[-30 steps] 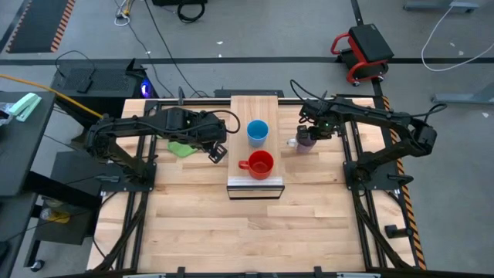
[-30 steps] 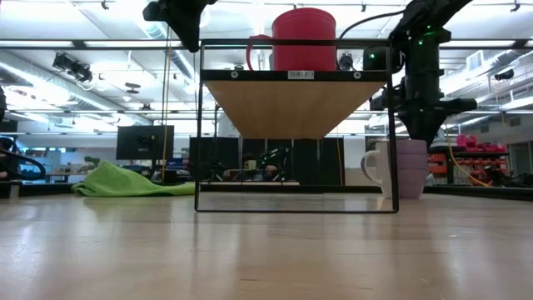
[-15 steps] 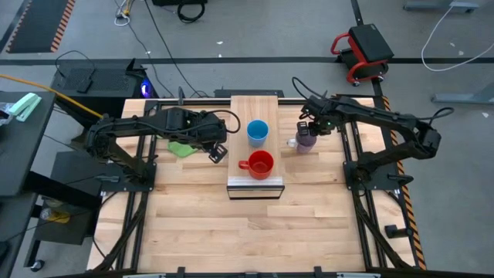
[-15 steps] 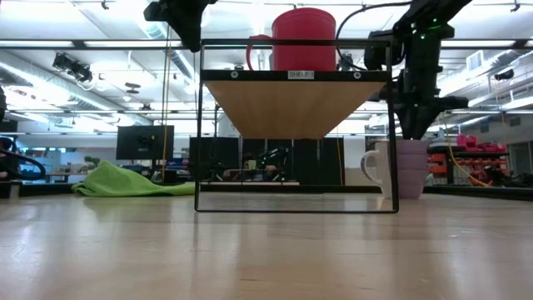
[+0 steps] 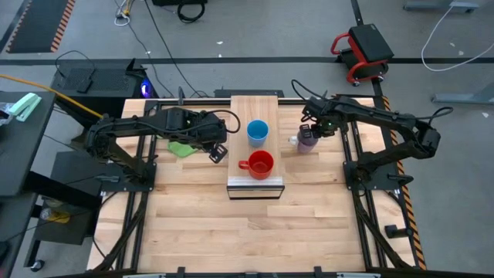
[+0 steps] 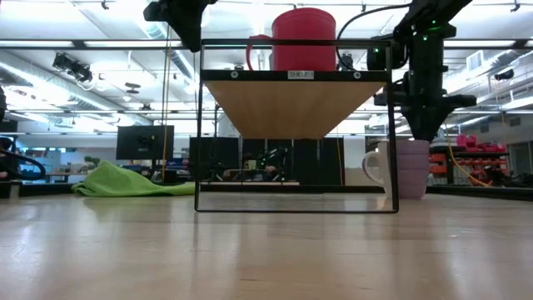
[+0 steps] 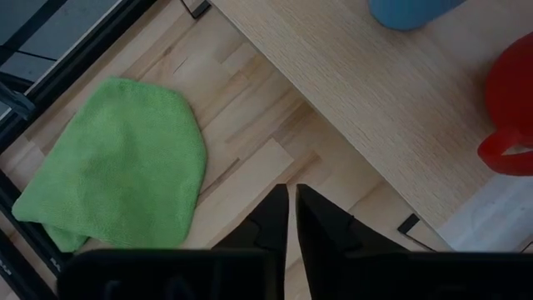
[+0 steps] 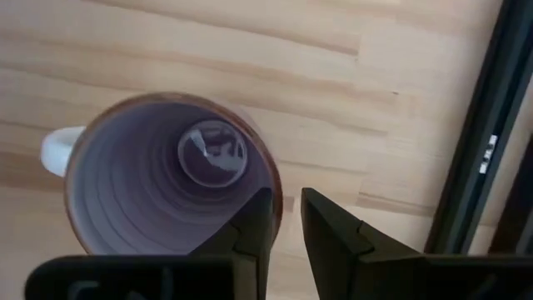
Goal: Stack small to large cups/mugs on shelf
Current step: Put the violet mug on the shelf
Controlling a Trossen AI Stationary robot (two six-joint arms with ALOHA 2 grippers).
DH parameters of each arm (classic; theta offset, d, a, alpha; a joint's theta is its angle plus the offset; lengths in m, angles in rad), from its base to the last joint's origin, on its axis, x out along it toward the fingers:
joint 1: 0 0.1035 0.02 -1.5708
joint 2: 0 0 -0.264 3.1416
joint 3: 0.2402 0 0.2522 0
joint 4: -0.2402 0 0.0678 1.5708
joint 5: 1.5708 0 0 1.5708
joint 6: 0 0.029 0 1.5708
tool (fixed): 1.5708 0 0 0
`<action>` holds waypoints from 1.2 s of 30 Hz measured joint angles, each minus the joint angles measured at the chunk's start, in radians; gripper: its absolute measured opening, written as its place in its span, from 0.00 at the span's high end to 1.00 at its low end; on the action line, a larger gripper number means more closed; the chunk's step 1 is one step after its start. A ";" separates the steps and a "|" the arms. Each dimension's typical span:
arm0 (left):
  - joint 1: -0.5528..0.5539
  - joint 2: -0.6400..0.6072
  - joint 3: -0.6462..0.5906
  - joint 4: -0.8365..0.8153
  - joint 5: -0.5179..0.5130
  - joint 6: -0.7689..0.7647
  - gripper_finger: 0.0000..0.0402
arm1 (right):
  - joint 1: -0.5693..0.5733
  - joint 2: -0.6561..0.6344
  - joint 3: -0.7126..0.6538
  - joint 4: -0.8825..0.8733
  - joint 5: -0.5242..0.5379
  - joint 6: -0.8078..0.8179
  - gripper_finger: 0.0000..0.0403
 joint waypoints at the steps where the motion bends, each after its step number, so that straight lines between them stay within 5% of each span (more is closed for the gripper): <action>1: 0.000 0.000 0.000 0.000 0.000 0.000 0.91 | 0.000 0.000 0.000 0.004 0.001 0.000 0.81; 36: 0.001 0.000 0.000 0.004 0.000 0.000 0.91 | 0.003 0.000 -0.087 0.100 -0.034 0.061 0.82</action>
